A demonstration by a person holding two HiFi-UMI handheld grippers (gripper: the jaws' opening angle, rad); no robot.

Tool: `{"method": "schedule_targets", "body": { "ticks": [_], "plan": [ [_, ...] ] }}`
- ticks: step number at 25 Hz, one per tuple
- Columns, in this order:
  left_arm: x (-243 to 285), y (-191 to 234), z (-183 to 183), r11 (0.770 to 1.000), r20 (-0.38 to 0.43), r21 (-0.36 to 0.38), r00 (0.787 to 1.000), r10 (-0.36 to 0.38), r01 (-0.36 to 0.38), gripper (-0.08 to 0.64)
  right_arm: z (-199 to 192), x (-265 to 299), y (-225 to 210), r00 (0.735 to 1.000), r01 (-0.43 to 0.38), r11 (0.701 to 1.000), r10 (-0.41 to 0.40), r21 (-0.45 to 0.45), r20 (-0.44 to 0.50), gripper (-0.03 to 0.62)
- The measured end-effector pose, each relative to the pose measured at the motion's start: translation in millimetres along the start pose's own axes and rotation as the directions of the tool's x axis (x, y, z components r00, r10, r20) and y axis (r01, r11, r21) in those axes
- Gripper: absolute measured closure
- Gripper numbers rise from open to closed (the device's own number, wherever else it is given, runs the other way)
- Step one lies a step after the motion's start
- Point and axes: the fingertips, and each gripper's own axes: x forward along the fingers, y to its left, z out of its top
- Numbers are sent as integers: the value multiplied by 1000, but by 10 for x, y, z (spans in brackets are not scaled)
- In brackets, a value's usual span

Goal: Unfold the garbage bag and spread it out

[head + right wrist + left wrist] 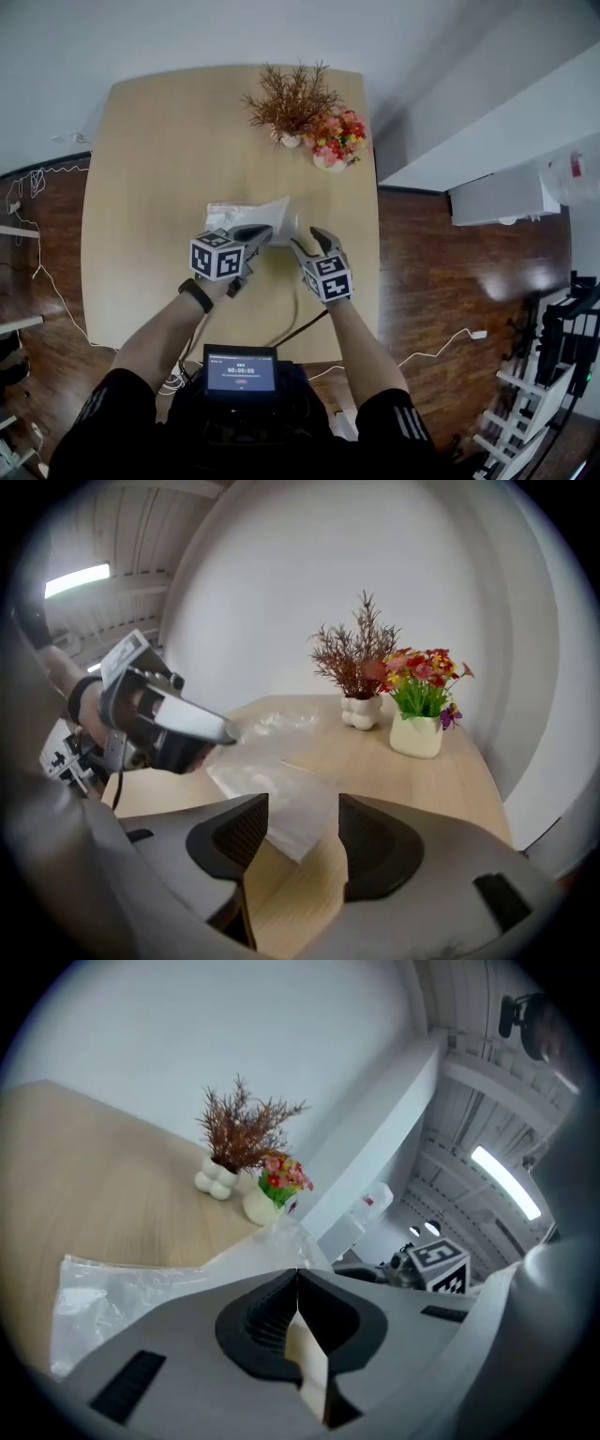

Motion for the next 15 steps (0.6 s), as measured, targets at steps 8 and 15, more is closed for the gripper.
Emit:
{"method": "schedule_targets", "body": {
  "ticks": [8, 15],
  "plan": [
    [-460, 77, 323, 998, 140, -63, 990, 12, -3, 559, -242, 413, -10, 983, 14, 992, -37, -128, -181, 353],
    [-1001, 311, 567, 997, 226, -49, 971, 72, -62, 558, -499, 557, -1, 961, 8, 972, -73, -236, -265, 339]
  ]
}}
